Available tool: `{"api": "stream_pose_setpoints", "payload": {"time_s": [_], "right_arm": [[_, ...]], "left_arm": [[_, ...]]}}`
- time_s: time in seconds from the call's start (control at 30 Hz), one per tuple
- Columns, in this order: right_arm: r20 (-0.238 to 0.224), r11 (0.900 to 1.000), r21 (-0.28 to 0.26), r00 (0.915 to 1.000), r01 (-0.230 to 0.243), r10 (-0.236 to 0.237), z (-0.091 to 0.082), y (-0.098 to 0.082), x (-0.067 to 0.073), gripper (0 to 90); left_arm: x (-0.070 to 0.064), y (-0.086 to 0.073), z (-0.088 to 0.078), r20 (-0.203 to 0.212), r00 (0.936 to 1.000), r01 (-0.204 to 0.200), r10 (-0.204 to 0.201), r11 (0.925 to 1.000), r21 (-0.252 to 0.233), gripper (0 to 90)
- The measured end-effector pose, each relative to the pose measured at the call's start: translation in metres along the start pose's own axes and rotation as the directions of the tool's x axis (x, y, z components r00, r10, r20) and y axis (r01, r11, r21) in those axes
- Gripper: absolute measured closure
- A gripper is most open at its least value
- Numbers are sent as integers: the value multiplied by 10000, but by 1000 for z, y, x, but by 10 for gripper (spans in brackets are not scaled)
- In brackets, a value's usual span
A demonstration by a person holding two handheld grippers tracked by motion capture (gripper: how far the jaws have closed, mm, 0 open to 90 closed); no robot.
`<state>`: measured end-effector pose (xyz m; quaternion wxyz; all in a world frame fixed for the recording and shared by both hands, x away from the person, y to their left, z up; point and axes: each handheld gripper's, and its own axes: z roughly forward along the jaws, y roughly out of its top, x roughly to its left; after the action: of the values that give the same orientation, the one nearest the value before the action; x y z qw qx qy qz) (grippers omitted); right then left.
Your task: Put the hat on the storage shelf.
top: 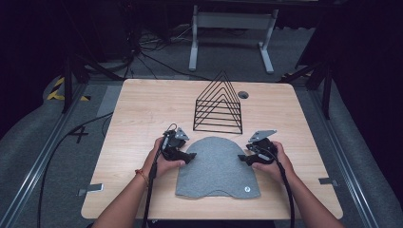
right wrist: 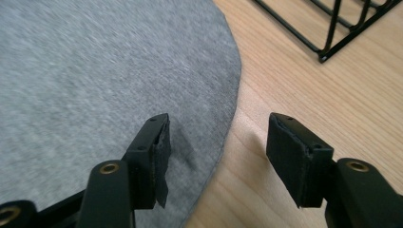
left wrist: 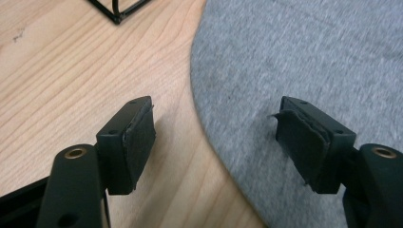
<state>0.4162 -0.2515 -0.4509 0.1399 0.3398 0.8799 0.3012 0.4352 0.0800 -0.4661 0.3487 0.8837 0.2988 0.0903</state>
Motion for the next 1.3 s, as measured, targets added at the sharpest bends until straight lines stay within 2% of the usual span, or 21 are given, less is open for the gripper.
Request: {"api": "stream_pose_setpoints", "payload": {"time_s": [0.07, 0.1, 0.2, 0.23, 0.33, 0.43, 0.53, 0.6, 0.63, 0.67, 0.73, 0.83, 1.03, 1.3], "right_arm": [[-71, 9995, -36, 9995, -324, 324, 2, 1, -1, 414], [-100, 9992, -71, 9992, -385, 385, 2, 0, -2, 438], [-342, 9997, -18, 9991, -260, 259, 1, 1, 1, 565], [-395, 9998, -2, 9990, -216, 216, 0, 1, 3, 623], [-586, 9995, 58, 9978, -320, 323, 0, 2, 6, 733], [-987, 9986, 27, 9938, -522, 522, 0, 1, 6, 829], [-1149, 9984, -8, 9918, -566, 562, -1, 0, 5, 849], [-1193, 9981, -66, 9911, -611, 599, -2, -2, 5, 857], [-1131, 9986, -113, 9923, -523, 507, -3, -2, 5, 859], [-1125, 9985, -164, 9924, -527, 505, -5, -1, 6, 860], [-1050, 9978, -516, 9938, -421, 365, -14, 1, 6, 862], [-794, 9951, -974, 9968, -195, 118, -30, 7, 8, 863], [-133, 9814, -1888, 9992, 356, -388, -67, 30, 8, 862], [552, 9557, -2842, 9965, 764, -632, -115, 64, 0, 863]], "left_arm": [[0, 1, -1, -61, 9998, -196, 197, 9998, 76, 322], [-3, 0, -1, 9, 9999, -164, 163, 9999, 45, 355], [-8, 2, -2, 162, 9995, -265, 263, 9996, 118, 471], [-9, 2, -3, 221, 9989, -413, 409, 9990, 151, 526], [-10, 2, -3, 361, 9984, -447, 439, 9988, 200, 590], [-10, 2, -4, 656, 9968, -461, 451, 9989, 131, 720], [-12, 2, -3, 844, 9956, -416, 405, 9991, 114, 807], [-14, 5, -5, 666, 9955, -677, 671, 9977, 77, 830], [-15, 6, -7, 646, 9959, -627, 628, 9980, -31, 839], [-16, 9, -12, 633, 9947, -805, 814, 9966, -168, 843], [-19, 15, -21, 715, 9939, -812, 839, 9959, -404, 845], [-20, 27, -35, 753, 9909, -1058, 1117, 9912, -790, 848], [-19, 59, -61, 578, 9866, -1443, 1528, 9810, -1299, 849], [-16, 87, -101, 62, 9831, -1769, 1829, 9585, -2238, 852]]}}
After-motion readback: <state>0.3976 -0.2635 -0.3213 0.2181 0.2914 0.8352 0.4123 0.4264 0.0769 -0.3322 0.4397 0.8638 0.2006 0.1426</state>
